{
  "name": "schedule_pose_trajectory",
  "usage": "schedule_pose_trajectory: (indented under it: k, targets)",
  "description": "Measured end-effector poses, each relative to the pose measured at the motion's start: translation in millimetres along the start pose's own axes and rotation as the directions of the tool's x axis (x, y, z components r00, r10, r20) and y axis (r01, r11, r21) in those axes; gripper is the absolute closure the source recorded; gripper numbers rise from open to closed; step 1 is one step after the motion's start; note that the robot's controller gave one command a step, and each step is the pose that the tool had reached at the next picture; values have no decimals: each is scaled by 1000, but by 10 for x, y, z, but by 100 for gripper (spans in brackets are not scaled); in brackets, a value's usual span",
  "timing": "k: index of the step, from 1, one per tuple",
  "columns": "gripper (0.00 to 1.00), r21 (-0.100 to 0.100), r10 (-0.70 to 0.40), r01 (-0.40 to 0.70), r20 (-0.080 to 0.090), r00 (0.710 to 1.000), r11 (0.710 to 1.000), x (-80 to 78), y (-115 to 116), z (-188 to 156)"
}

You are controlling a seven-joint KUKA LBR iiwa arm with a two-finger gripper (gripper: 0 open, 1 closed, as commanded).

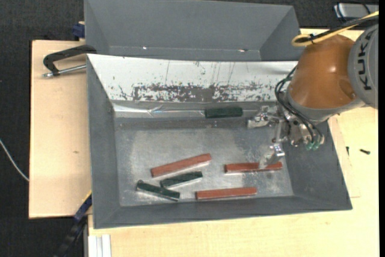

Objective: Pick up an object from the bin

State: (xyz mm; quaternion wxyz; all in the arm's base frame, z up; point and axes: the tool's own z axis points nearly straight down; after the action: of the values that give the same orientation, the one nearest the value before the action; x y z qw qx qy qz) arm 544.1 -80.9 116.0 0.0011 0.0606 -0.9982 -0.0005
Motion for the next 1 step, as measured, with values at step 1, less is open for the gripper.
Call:
schedule_pose_trajectory:
  k: [1]
  targets:
    - [100,0,45,-45,-1,999,999,93,227,403]
